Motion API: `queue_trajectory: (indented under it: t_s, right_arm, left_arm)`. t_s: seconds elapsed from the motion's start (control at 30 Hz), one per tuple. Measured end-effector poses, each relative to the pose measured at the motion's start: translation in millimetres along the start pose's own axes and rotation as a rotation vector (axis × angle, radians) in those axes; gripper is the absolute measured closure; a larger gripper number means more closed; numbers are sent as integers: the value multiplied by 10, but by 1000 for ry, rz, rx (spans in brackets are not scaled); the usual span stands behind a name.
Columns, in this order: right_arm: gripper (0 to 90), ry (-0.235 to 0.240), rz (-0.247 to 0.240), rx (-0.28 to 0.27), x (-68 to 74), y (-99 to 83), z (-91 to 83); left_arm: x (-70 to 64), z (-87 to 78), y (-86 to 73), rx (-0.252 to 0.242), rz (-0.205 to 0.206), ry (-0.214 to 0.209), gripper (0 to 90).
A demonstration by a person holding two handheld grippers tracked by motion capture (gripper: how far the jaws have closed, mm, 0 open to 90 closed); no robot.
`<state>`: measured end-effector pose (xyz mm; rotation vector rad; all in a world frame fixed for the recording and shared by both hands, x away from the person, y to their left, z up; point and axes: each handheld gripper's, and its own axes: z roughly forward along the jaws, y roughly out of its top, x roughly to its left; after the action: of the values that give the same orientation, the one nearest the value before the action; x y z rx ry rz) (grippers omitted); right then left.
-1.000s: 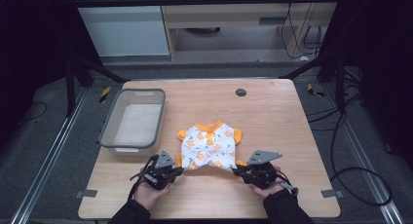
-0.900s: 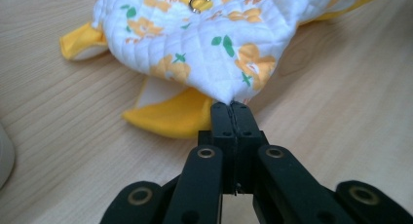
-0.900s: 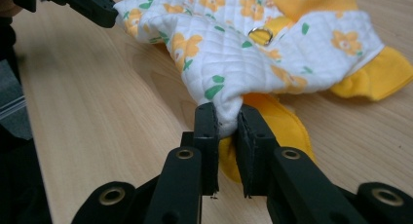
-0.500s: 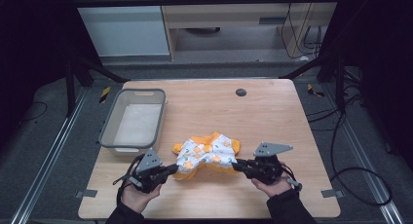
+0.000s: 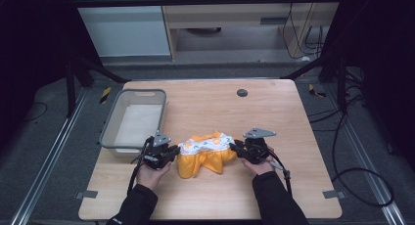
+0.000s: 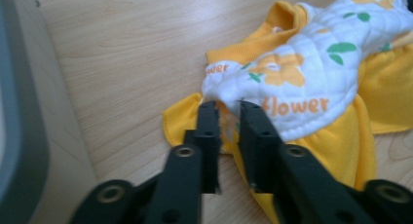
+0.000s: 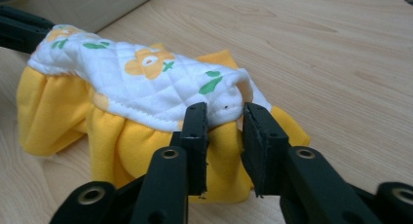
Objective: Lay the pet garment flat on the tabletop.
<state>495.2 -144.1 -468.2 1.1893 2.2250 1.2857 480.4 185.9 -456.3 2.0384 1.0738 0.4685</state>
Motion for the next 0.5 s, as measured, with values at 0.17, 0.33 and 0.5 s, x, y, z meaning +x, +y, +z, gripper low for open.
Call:
queue_trajectory:
  t_s: [0.17, 0.33, 0.5]
  right_arm:
    - [592, 13, -40, -34, 16, 31, -181]
    - [519, 22, -81, -41, 17, 5, -388]
    - [474, 38, -109, -26, -2, -123, -464]
  left_arm:
    - [24, -156, -60, -52, -12, 9, 531]
    - [16, -314, -177, -62, 8, 8, 405]
    - [-31, -379, -312, -35, 15, -28, 365]
